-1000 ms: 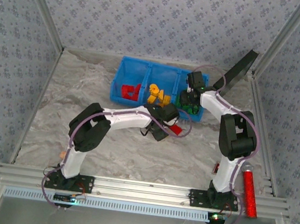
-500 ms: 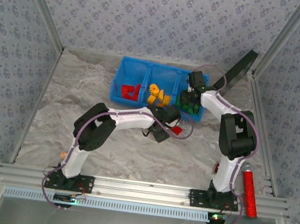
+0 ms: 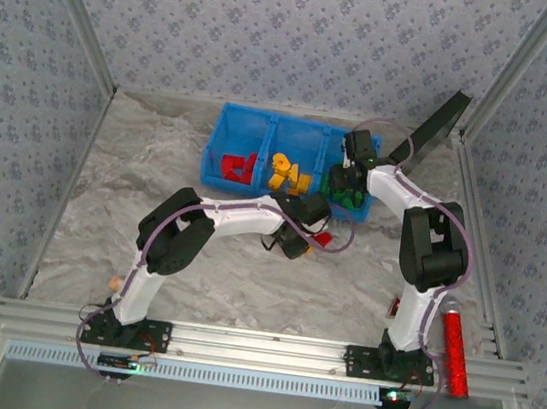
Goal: Sort the legos into containers by color
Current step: Pick up the lego from the center of the table, then place the lego in the container.
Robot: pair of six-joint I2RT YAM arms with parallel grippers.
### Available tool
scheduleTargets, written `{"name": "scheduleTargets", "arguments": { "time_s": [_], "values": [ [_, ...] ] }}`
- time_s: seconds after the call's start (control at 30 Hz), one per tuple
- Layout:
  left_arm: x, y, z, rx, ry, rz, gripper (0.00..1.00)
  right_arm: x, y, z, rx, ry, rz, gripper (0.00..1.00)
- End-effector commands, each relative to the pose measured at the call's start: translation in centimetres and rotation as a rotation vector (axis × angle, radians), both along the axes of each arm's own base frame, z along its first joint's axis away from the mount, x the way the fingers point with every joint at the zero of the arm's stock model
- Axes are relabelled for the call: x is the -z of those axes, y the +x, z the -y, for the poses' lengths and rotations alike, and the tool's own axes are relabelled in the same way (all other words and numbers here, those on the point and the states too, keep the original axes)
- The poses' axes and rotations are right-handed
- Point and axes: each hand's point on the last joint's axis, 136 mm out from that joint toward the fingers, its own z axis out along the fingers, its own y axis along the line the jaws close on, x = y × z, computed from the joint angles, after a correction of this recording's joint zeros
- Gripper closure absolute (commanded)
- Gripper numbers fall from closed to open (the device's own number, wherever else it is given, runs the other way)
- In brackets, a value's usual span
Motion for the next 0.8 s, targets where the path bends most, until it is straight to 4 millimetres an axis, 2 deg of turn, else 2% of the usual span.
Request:
{"name": "scheduleTargets", "arguments": {
  "time_s": [0.0,0.2,0.37,0.57,0.77],
  "values": [
    [2.5,-1.1,-2.2,-0.042,0.064,-0.066,0.61,-1.3,-0.2,0.0,-0.014,0.008,0.011,0.47],
    [2.1,-3.1,-3.5,-0.073,0.05,-0.111,0.66,-2.9,-1.7,0.0,-0.019,0.037,0.023,0.46],
    [0.1,-4.4,-4.2,-0.097,-0.001,-0.118,0.7,-4.2,-3.3,-0.4,-0.031,0.048,0.027,0.46],
    [-5.6,-4.2,-4.8,-0.11,-0.134,-0.078,0.71,-5.4,-5.3,-2.5,-0.087,0.055,0.03,0.45],
    [-12.6,-1.0,-8.2,-0.208,-0.306,0.013,0.71,-5.6,-7.8,-6.4,-0.161,0.074,0.026,0.43]
  ]
}}
